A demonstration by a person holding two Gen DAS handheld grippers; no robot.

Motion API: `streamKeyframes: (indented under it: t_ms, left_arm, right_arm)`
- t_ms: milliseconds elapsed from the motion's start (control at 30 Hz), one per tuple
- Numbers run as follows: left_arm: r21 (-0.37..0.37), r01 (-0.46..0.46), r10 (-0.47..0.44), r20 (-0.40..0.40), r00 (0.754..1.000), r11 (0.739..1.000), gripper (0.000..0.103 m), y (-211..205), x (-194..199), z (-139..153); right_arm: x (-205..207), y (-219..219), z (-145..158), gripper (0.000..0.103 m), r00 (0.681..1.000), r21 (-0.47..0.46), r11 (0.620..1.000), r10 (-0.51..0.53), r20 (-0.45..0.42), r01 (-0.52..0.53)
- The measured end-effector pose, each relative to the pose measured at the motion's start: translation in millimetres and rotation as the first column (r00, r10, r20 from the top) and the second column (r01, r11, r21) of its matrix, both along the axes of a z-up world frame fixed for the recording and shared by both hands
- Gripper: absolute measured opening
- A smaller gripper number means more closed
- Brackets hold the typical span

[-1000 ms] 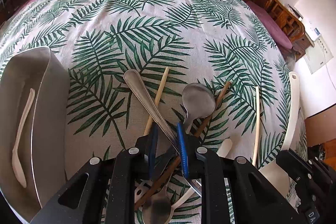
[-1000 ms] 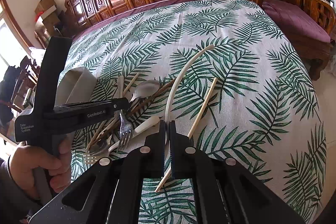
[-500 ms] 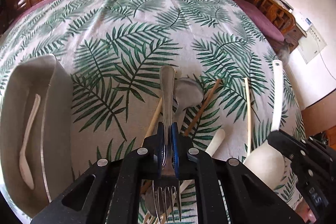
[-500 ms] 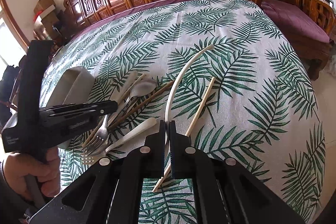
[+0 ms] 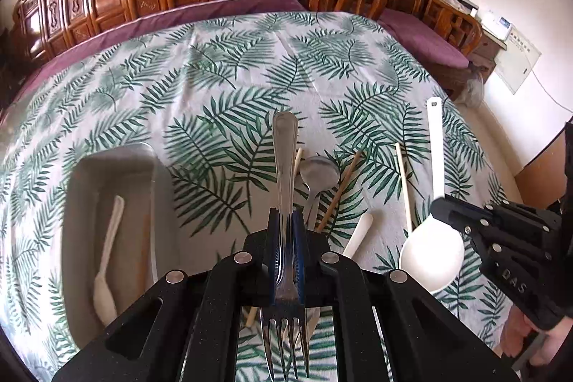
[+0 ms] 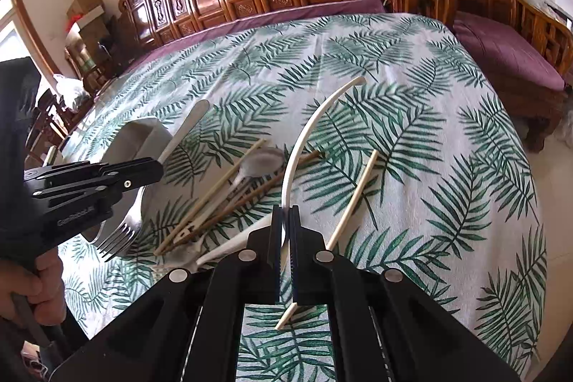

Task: Organize utensils
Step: 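Carry the metal fork over the grey tray and open the left gripper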

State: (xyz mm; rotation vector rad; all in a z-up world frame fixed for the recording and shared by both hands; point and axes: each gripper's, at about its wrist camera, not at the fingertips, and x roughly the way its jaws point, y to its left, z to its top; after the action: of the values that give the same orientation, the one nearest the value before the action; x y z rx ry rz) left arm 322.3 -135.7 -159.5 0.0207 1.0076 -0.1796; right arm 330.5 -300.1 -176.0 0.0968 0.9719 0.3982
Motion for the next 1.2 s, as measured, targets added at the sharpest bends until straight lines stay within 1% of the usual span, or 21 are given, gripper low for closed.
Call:
streamKeyframes:
  t_ms: [133,300,533,667,833,1200]
  left_arm:
    - [0.014,0.010,-0.010,0.031,0.999,1.000,0.006,9,-11,15]
    - [0.017,0.019,-0.020,0.050,0.999,1.000,0.006,19,-23,26]
    - [0.018,0.031,-0.032,0.064,0.997,0.999,0.006,37,-30,33]
    - [0.027,0.031,-0.033,0.069,0.997,0.999,0.006,52,-34,32]
    - [0.023,0.006,-0.008,0.060,0.998,1.000,0.007,75,-35,25]
    - [-0.014,-0.042,0.042,0.030,0.999,0.999,0.007,124,-25,8]
  right_arm:
    - [-2,5,10,0.005,1.000,0.006,1.000,0.016,0.022,-0.016]
    - [-7,15,20,0.005,0.998,0.009,0.999,0.038,0.040,-0.038]
    - [-13,31,26,0.005,0.996,0.005,0.997,0.077,0.051,-0.078]
    - [-20,46,31,0.005,0.992,-0.006,0.994,0.109,0.064,-0.109]
    - [-28,63,35,0.005,0.986,-0.026,0.989,0.146,0.079,-0.144]
    - [-38,82,37,0.005,0.980,-0.032,0.982,0.186,0.069,-0.184]
